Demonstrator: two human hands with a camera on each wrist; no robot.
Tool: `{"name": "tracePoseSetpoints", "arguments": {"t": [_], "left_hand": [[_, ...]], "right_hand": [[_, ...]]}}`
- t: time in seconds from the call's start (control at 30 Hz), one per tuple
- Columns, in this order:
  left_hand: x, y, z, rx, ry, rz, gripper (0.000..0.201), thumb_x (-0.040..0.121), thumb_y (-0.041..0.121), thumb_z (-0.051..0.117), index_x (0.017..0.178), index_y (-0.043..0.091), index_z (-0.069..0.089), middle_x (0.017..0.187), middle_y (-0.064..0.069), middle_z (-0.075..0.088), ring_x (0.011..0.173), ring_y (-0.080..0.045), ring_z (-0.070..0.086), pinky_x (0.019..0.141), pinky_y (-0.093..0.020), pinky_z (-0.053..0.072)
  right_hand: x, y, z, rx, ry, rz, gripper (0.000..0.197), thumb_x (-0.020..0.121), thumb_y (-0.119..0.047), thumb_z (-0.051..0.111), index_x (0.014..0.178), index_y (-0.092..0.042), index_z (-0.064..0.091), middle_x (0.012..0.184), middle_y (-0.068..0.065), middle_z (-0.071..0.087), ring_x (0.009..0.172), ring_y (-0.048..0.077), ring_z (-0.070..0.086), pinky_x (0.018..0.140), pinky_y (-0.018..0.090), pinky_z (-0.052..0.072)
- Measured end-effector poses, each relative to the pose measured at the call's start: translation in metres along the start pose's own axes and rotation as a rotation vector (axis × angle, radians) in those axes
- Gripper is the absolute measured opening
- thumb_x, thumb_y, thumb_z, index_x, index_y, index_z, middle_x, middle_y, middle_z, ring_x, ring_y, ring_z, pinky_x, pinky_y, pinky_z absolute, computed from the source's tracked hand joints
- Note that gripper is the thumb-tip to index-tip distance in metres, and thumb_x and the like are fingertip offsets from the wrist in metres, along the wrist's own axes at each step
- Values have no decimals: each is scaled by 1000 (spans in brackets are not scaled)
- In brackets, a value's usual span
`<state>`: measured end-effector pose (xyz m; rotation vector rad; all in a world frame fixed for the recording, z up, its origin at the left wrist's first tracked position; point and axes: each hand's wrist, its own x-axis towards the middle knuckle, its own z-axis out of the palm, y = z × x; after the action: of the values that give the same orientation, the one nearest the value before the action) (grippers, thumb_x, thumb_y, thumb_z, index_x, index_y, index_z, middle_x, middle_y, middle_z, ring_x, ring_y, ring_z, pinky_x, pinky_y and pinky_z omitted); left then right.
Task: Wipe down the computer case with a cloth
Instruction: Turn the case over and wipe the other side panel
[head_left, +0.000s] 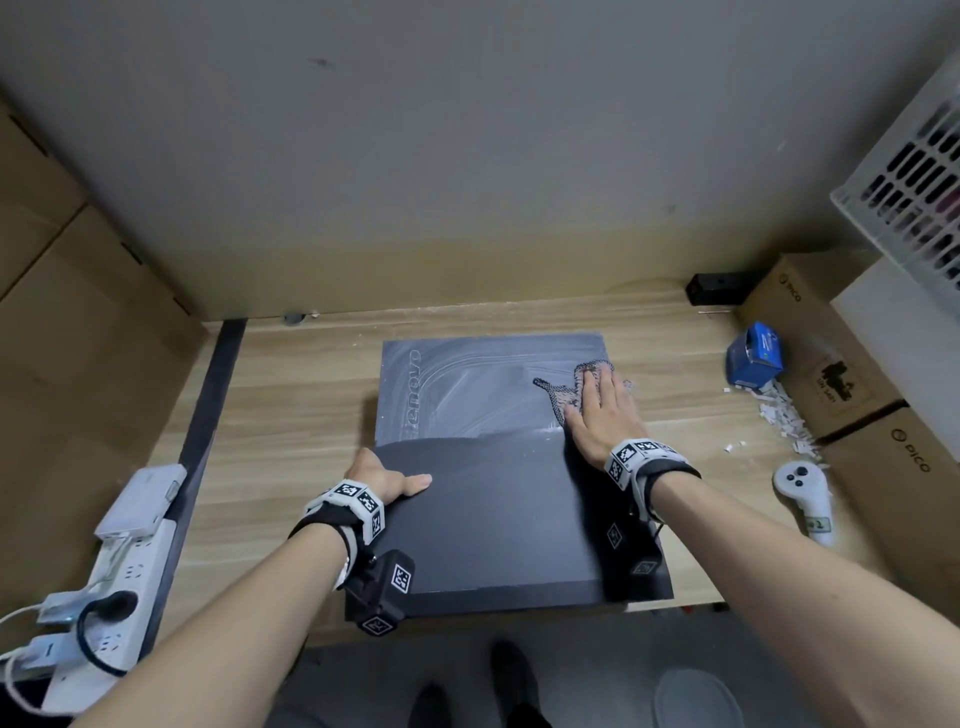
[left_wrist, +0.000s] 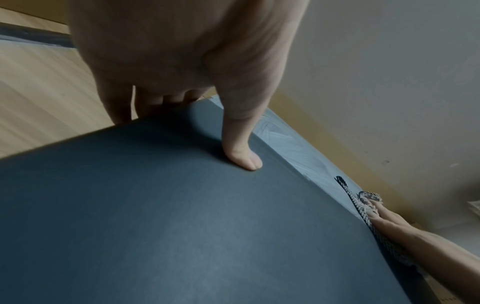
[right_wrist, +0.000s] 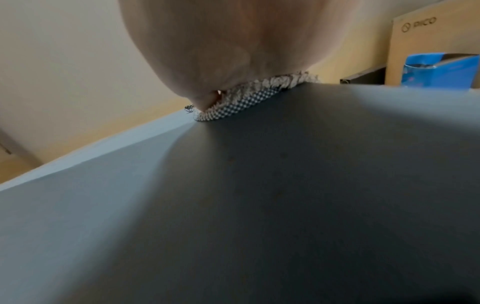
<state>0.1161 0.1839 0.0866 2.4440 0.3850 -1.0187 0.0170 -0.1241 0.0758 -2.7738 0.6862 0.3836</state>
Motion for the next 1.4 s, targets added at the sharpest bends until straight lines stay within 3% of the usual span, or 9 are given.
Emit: {"name": "tracePoseSetpoints", "arguments": {"t": [0.43,0.5,0.6,0.67,0.77,0.83,1.0,1.27,1.4], "left_hand": [[-11,-3,-3,-76,-22,65,99,68,47,85,141,4,34,139,-14,49,124,-34,51,95,-36,44],[-16,-10,-6,-93,-46,86,103,62,54,86,140,4,38,136,-13,52,120,-33,55,96,-37,46],[6,-37,-5,-189,-72,122,118,33,72,86,128,10,51,118,-6,65,102,-26,65,91,-40,54],[13,-55,-10,-220,-79,119,118,31,76,84,123,9,55,116,-5,67,100,-24,67,90,-37,55],[-10,-74,-28,-228,-98,94,86,70,53,81,129,-1,49,124,-7,57,113,-25,57,88,-26,41],[-12,-90,-34,-245,-84,81,62,82,42,76,118,-3,53,116,-7,58,114,-24,52,87,-25,36],[0,-128,-44,-321,-58,58,103,76,54,76,149,-2,28,153,-15,37,140,-28,37,108,-33,33],[1,-117,-54,-307,-94,152,92,79,46,76,147,0,33,150,-13,40,138,-26,40,109,-32,33],[1,-100,-47,-268,-169,211,67,78,20,82,134,5,48,130,-11,55,119,-23,54,103,-29,40]], "right_hand": [[-51,-26,30,-22,49,-62,68,104,-44,23,157,-8,2,165,12,-10,152,27,-10,124,41,-1],[-48,-32,28,-43,34,-48,68,104,-43,23,157,-7,1,164,15,-10,152,28,-10,124,40,-3],[-40,-52,26,-60,27,-31,69,104,-43,25,157,-5,1,164,17,-9,152,30,-9,124,42,0],[-35,-78,29,-58,22,-64,69,104,-43,25,157,-6,1,164,17,-10,152,29,-10,124,42,2],[-32,-130,37,-49,0,-146,69,104,-45,23,157,-7,-1,164,15,-13,152,28,-11,124,43,1],[-32,-167,45,-59,-3,-216,69,103,-45,22,157,-8,-1,164,14,-13,152,28,-12,124,43,1],[-29,-237,66,-138,12,-368,71,102,-47,21,157,-7,2,165,14,-9,152,28,-10,124,44,-4],[-46,-231,67,-153,-5,-468,69,104,-49,20,158,-9,5,165,14,-6,153,26,-7,124,40,0],[-84,-217,73,-191,-6,-553,76,97,-55,3,157,-8,5,165,13,-6,153,25,-8,124,43,3]]}}
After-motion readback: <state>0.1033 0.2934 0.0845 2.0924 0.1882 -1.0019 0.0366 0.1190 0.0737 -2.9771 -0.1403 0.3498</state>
